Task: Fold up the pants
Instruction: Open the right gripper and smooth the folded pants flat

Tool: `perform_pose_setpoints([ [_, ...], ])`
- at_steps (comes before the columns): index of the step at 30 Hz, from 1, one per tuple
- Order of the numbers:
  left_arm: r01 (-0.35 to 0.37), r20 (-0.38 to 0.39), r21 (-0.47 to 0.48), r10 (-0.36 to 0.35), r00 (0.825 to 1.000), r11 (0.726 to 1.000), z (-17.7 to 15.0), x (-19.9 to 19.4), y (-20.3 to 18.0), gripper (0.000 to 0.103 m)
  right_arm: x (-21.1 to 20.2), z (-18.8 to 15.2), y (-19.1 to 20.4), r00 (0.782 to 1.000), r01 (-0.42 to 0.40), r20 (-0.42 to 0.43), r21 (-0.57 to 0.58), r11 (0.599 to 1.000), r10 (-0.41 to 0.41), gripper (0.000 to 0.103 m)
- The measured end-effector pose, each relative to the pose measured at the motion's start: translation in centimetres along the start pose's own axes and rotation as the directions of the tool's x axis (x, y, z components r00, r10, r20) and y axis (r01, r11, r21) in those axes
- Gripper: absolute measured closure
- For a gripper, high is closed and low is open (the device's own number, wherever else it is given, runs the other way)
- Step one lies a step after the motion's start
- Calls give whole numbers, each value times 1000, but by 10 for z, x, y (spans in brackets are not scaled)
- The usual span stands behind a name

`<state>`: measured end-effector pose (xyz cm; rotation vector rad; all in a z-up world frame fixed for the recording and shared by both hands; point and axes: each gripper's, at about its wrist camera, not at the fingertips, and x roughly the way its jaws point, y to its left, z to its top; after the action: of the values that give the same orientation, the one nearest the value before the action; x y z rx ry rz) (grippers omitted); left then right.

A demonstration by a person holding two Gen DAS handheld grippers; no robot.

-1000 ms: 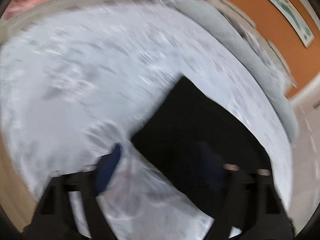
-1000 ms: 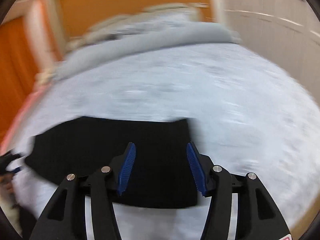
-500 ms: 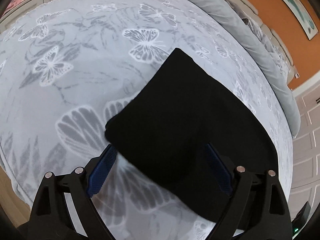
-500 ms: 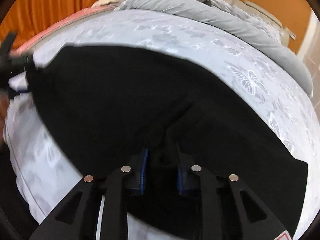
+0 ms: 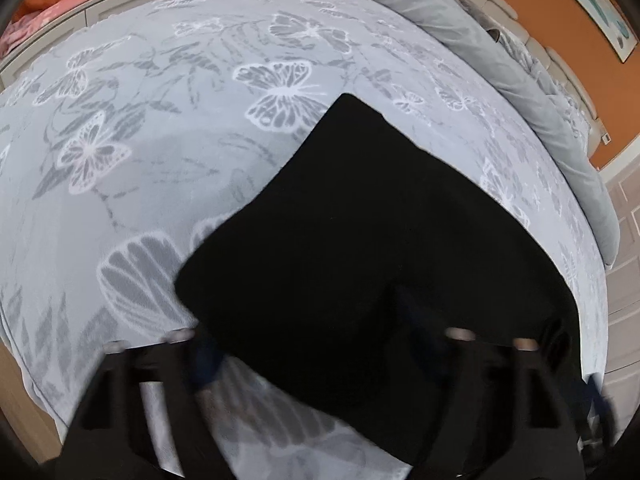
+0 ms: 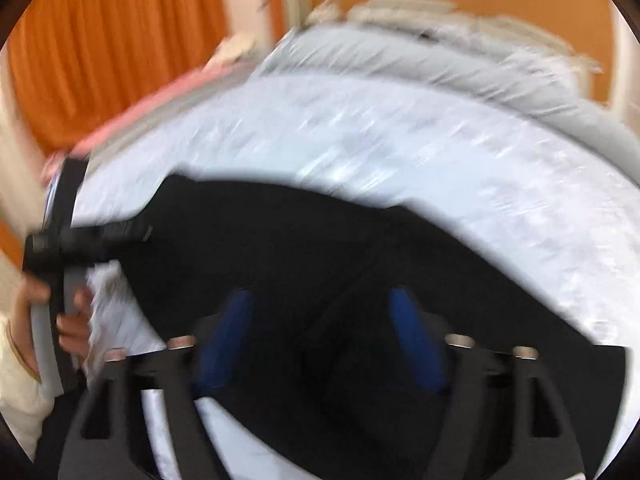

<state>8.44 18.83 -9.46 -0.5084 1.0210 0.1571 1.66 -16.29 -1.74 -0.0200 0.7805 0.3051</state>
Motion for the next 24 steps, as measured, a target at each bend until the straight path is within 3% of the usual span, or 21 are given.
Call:
perform_pose_setpoints([
  [1, 48, -16, -6, -48, 999, 999, 2, 2, 2, 67, -11, 1, -18, 999, 37, 28, 44, 998, -38, 16],
  [4, 124, -36, -44, -125, 991, 991, 4, 3, 5, 84, -29, -3, -68, 994, 89, 41, 191, 978, -99, 16],
  [6, 130, 4, -23, -130, 991, 991, 3, -8, -3, 87, -36, -7, -99, 991, 115, 37, 277, 954, -131, 16],
  [8, 124, 88, 96, -133, 987, 988, -2, -40, -36, 87, -45, -11, -126, 988, 126, 42, 344, 931, -149, 16],
  [11, 201, 131, 256, -240, 962, 945, -25, -94, -103, 87, -58, -15, -150, 981, 149, 56, 390, 909, -186, 16],
  [12, 214, 126, 312, -264, 956, 926, -40, -106, -130, 83, -62, -15, -160, 978, 160, 61, 400, 902, -200, 16],
  [13, 220, 119, 350, -276, 954, 911, -53, -112, -150, 66, -66, -18, -168, 974, 173, 62, 410, 895, -216, 16],
  [14, 248, 90, 402, -308, 947, 881, -72, -113, -175, 20, -70, -22, -177, 971, 184, 60, 421, 888, -230, 16],
  [15, 275, 55, 442, -332, 942, 854, -87, -111, -190, 6, -73, -25, -183, 969, 194, 53, 430, 881, -240, 16],
  [17, 241, 45, 561, -320, 946, 792, -128, -107, -221, 6, -78, -30, -195, 967, 209, 39, 453, 867, -253, 16],
  [19, 164, 104, 654, -303, 947, 739, -160, -111, -230, 6, -85, -37, -205, 970, 196, 33, 477, 857, -241, 16],
  [20, 138, 129, 675, -300, 945, 724, -170, -115, -227, 6, -88, -40, -208, 973, 182, 36, 482, 857, -227, 16],
  [22, 141, 128, 672, -302, 945, 727, -174, -120, -213, 5, -91, -42, -208, 983, 132, 50, 475, 870, -176, 16],
  [24, 161, 110, 632, -294, 950, 758, -160, -121, -193, 5, -80, -43, -197, 997, 38, 43, 452, 891, -64, 16],
])
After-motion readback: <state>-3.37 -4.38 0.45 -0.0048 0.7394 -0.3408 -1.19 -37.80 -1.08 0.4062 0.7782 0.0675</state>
